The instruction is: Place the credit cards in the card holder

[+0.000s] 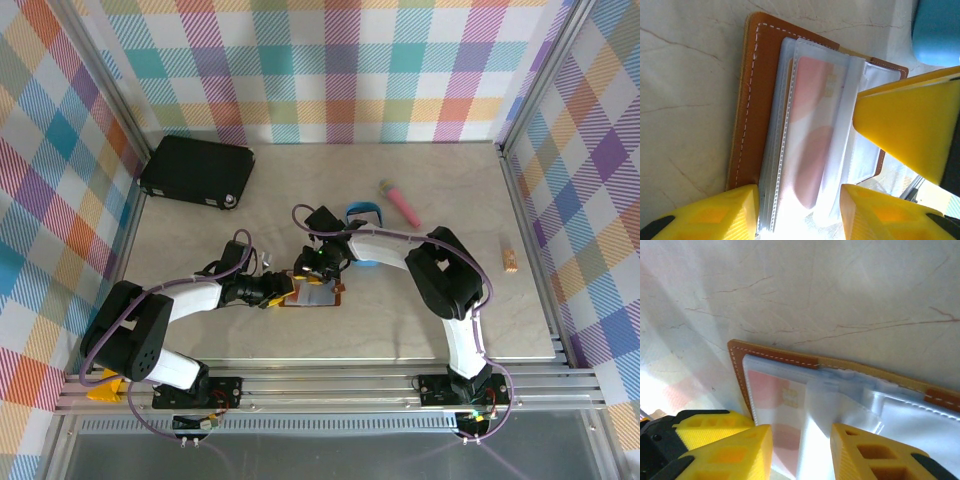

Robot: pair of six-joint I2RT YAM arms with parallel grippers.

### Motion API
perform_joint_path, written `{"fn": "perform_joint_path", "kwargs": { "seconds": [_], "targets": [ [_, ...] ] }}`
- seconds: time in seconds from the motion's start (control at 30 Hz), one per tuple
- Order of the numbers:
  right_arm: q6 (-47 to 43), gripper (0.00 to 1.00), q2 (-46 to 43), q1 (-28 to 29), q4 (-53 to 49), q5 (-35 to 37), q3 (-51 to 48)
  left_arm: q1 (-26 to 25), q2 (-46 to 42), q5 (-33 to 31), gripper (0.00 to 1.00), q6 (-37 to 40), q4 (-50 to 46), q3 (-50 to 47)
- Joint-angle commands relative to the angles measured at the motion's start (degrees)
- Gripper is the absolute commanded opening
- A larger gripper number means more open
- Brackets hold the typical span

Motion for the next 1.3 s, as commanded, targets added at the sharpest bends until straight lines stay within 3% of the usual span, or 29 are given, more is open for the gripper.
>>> {"fn": "perform_joint_path", "kwargs": {
  "seconds": [0.0,0.5,1.27],
  "targets": [
    [0.5,0.36,-2.3,0.5,2.3,-2.1,-0.3,0.0,-0.6,-0.7,0.47,1.0,-3.0,-0.1],
    [3.1,0.36,-1.4,0.4,10.6,-5.5,-2.7,0.0,-2.2,-1.5,0.47,2.4,-6.0,0.9],
    [3.4,0.35,1.4,0.4,12.0,-5.0,-3.6,0.0,-3.6,-2.1,0.48,3.3,-8.0,2.1]
  ]
}}
